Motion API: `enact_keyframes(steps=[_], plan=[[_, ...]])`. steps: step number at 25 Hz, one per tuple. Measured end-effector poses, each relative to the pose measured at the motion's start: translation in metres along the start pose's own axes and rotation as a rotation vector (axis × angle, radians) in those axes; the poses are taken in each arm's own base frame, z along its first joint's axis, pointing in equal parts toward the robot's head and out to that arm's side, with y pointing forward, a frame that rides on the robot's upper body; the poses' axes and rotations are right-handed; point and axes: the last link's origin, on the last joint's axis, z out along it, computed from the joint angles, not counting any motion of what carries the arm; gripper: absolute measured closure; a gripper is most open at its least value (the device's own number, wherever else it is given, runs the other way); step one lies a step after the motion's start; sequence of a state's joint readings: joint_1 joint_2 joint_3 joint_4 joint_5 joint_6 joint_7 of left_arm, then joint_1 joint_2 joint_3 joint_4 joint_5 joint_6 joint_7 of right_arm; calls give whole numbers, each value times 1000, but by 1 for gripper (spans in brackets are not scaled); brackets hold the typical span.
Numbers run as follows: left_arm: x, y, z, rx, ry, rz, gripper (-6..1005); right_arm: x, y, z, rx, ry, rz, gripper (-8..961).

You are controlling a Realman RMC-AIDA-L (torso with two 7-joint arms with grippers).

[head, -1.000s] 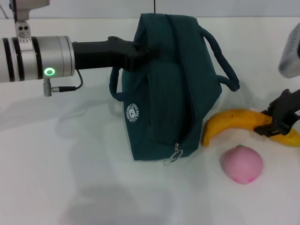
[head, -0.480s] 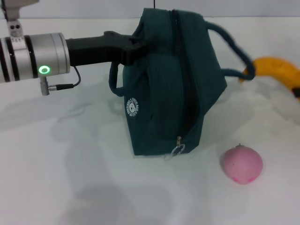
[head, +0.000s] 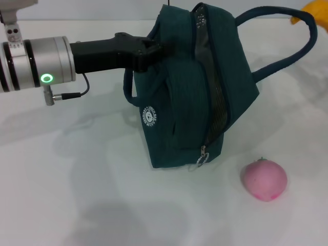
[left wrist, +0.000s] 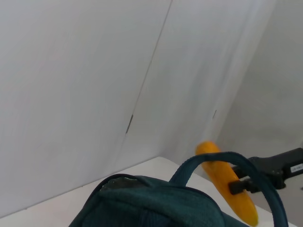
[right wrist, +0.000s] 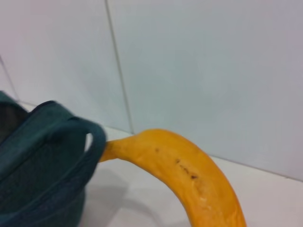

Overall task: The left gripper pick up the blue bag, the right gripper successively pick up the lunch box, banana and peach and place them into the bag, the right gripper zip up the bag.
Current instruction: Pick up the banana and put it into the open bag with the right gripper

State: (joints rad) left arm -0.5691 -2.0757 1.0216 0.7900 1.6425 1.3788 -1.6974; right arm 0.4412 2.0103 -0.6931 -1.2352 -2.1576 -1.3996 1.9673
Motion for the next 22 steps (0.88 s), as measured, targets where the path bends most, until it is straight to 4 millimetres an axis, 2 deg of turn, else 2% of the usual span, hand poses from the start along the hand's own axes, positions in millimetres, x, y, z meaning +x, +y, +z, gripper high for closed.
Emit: enact_keyframes(steps=[5, 9, 14, 17, 22], plan=[[0, 1, 0, -6, 8, 8, 964, 0, -10, 0, 68, -90, 44, 537], [0, 3, -1, -17, 16, 12, 964, -5, -4, 2, 11, -206, 29, 538], [1, 6, -1, -38, 28, 13, 963, -13, 19, 12, -101, -240, -108, 538], [0, 6, -3, -39, 37, 10, 963, -23, 35, 22, -149, -219, -245, 536], [1, 6, -6, -34, 49, 11, 964, -44, 57, 26, -179, -219, -481, 536]])
